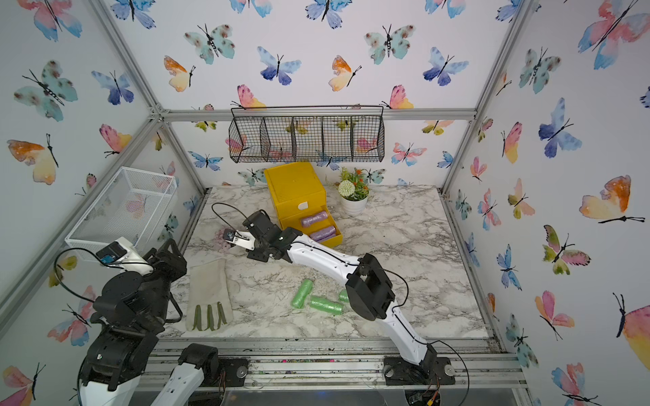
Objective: Sort the rolls of trash bags by color and place them into the drawer
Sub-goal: Pick up the roll of trash bags from the center of the board, then place the roll of trash bags in the drawer.
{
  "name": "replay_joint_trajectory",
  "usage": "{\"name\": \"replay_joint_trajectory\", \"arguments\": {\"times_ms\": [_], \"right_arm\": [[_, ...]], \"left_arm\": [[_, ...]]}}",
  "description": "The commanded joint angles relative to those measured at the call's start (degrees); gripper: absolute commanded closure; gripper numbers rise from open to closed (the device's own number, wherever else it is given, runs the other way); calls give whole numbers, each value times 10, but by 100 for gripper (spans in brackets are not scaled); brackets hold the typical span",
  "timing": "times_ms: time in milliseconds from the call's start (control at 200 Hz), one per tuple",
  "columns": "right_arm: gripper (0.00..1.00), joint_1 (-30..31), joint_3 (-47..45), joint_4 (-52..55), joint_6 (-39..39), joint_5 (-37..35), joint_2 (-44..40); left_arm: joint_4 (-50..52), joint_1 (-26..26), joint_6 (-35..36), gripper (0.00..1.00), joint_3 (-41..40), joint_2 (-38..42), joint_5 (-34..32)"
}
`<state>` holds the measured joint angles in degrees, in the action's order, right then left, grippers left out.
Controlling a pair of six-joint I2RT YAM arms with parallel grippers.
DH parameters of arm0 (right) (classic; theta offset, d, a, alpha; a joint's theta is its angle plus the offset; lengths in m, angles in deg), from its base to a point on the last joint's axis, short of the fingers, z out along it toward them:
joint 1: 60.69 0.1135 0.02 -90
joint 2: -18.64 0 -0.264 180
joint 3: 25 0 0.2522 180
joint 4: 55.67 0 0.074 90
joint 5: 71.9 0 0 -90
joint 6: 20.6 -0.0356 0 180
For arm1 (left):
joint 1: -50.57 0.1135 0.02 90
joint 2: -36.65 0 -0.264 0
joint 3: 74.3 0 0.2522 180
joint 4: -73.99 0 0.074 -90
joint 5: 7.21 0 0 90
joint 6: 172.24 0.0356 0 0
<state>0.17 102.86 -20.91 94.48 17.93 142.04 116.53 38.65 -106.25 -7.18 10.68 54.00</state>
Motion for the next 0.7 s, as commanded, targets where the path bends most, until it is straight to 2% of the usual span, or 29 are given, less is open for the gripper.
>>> {"name": "replay_joint_trajectory", "arguments": {"times_ms": [0,105,260,430,576,696], "right_arm": [[85,7,-67,-80,-77,31,-83],[85,7,-166,-147,-122,33,-174],[86,7,-285,-208,-185,-2,-287],[86,2,-399,-257,-276,-81,-397],[86,-19,-471,-294,-375,-104,-469],[86,-40,-491,-289,-419,-105,-495]], "left_arm": [[12,4,-1,49,10,-6,3],[9,4,-3,49,10,-8,17],[-6,4,-4,49,-1,-14,47],[-28,4,-23,49,-21,-37,85],[-57,3,-46,49,-48,-57,117],[-78,4,-63,49,-70,-74,148]]}}
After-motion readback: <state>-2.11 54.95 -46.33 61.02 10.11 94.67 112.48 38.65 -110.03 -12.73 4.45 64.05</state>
